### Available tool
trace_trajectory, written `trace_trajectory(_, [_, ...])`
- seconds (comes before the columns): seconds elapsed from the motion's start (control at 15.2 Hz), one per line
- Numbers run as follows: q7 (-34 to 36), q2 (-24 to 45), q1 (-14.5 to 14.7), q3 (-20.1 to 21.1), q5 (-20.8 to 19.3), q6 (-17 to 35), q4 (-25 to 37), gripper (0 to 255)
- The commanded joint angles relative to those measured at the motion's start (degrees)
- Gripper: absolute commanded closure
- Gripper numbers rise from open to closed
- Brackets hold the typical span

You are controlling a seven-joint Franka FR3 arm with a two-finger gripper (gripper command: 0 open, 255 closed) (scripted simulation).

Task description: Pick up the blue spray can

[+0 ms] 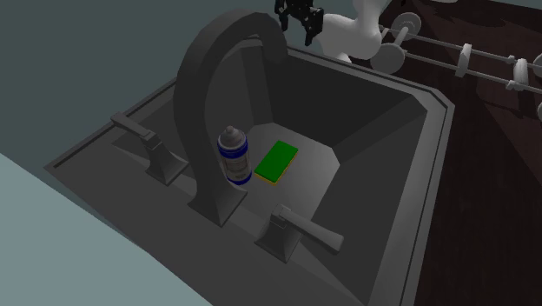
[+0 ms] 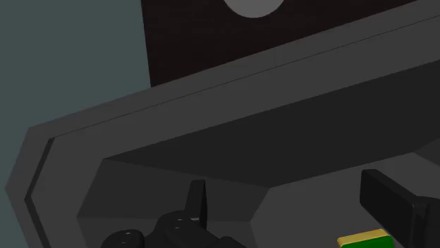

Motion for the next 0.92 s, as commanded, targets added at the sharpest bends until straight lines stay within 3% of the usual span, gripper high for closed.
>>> trace_trajectory(0.0, [0.00, 0.00, 0.00, 0.00, 0.00, 0.00, 0.00, 0])
trace_trajectory(0.46, [-2.46, 0.97, 1.84, -3.80, 4.60, 24.92, -9.75, 0])
trace_trajectory(0.86, [-7.07, 6.77, 5.42, -7.43, 10.55, 47.16, -14.24, 0])
